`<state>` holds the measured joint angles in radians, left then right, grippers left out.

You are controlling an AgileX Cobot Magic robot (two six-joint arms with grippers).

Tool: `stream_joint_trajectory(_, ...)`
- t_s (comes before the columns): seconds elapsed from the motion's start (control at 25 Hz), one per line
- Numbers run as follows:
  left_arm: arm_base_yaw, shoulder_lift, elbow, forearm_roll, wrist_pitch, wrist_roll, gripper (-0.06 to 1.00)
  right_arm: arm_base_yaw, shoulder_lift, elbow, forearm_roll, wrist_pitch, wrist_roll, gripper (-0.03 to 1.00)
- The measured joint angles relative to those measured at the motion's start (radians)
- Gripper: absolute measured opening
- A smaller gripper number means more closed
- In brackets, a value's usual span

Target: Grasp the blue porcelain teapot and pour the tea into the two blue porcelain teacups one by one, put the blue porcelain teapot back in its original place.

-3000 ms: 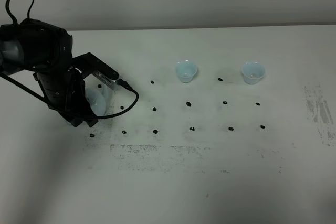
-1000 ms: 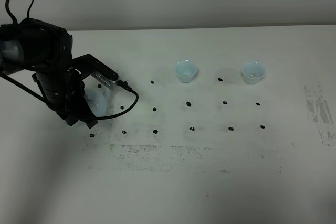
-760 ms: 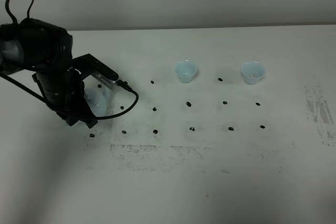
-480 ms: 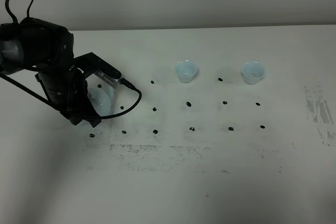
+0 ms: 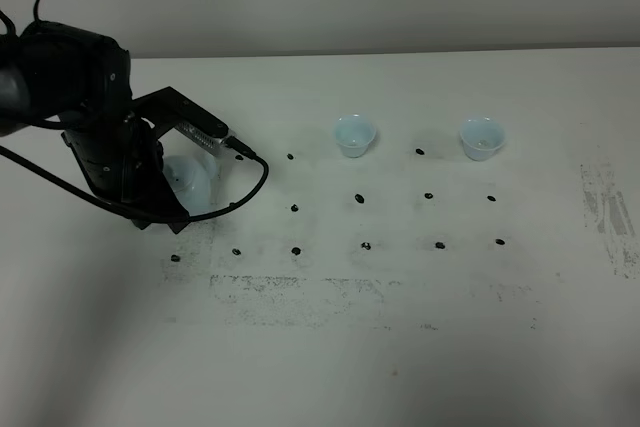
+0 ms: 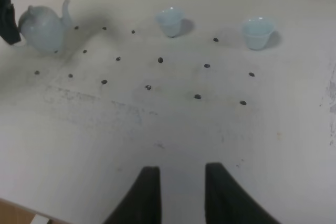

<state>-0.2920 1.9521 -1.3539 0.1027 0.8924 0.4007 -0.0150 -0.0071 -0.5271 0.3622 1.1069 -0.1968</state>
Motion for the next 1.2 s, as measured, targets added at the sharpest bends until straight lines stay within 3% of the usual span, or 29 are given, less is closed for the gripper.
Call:
stream_joint_trajectory(0.44,-0.019,-0.019,-0.102,-0.020,0.172,0.256,0.10,0.000,0.000,0.000,0.000,0.000,0.000,0.24)
stream_joint_trajectory(0.64,-0.032,-0.020,-0.107,-0.054,0.161,0.338,0.10,0.000,0.000,0.000,0.000,0.000,0.000,0.24)
stream_joint_trajectory(1.2,-0.032,-0.012,-0.139,-0.045,0.046,0.470,0.10,0.000,0.000,0.000,0.000,0.000,0.000,0.24)
